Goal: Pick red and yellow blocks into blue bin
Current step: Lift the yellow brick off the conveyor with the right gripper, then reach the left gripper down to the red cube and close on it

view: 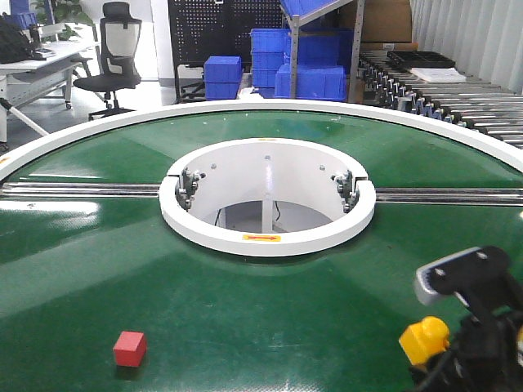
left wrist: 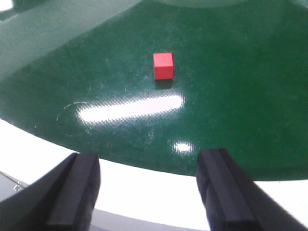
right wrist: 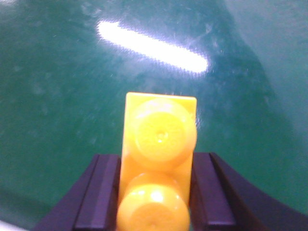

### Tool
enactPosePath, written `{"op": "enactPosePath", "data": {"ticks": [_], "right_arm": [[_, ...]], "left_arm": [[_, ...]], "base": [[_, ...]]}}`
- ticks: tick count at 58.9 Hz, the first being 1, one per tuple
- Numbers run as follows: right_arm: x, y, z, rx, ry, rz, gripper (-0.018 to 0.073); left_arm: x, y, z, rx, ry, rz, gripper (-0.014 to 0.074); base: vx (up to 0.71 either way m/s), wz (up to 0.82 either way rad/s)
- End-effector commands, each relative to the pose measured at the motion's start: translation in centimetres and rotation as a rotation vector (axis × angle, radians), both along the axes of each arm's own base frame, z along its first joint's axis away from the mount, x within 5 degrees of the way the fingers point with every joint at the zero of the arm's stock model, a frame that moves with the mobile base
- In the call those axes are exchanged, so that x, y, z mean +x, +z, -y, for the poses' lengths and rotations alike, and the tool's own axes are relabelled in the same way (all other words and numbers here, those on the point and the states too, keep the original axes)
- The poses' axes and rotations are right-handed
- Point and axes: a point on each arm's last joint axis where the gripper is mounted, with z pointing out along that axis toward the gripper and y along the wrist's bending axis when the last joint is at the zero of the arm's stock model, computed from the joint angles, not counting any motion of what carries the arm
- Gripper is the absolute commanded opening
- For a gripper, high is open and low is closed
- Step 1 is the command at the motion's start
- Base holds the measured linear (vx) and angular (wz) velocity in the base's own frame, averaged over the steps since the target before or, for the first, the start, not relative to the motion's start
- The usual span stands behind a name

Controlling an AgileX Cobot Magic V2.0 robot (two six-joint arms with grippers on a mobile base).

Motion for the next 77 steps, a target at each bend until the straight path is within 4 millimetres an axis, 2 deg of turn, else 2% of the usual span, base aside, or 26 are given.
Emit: {"op": "enactPosePath", "data": {"ticks": [1,9,15,23,37,48,58,77], "right_arm": [[-1.1,1.8,0.3,0.046,0.007,0.138,0.0231],[-2.2,1.9,0.6,0.06,0.006,0.16,0.0231],[-2.6,1.9,0.8,0.054,0.005,0.141,0.0231],[-2.7,1.8,0.8,0.052,0.005,0.133,0.0231],[-2.7,1.8,0.8,0.052,0.005,0.133,0.0231],[-2.7,1.8,0.8,0.052,0.005,0.133,0.0231],[-2.7,1.8,0.8,0.052,0.005,0.133,0.0231],[-2.7,1.8,0.8,0.052,0.005,0.133,0.0231]], "left_arm": [[0.9,1.4,0.3,-0.016,-0.013,0.093,0.0533],[2.3,0.8,0.7,-0.003,-0.013,0.034,0.0542],[4.0,-0.1,1.1,0.015,-0.016,-0.032,0.0591],[7.0,-1.5,1.8,0.04,-0.016,-0.154,0.0651],[12.9,-2.9,3.6,0.02,-0.014,-0.304,0.0648],[18.0,-3.6,5.0,-0.016,-0.014,-0.273,0.0642],[22.5,-5.0,6.0,-0.023,-0.014,-0.247,0.0638],[28.4,-8.3,7.5,-0.013,-0.013,-0.274,0.0625]], "base": [[0.0,0.0],[0.0,0.0],[0.0,0.0],[0.0,0.0],[0.0,0.0],[0.0,0.0],[0.0,0.0],[0.0,0.0]]}}
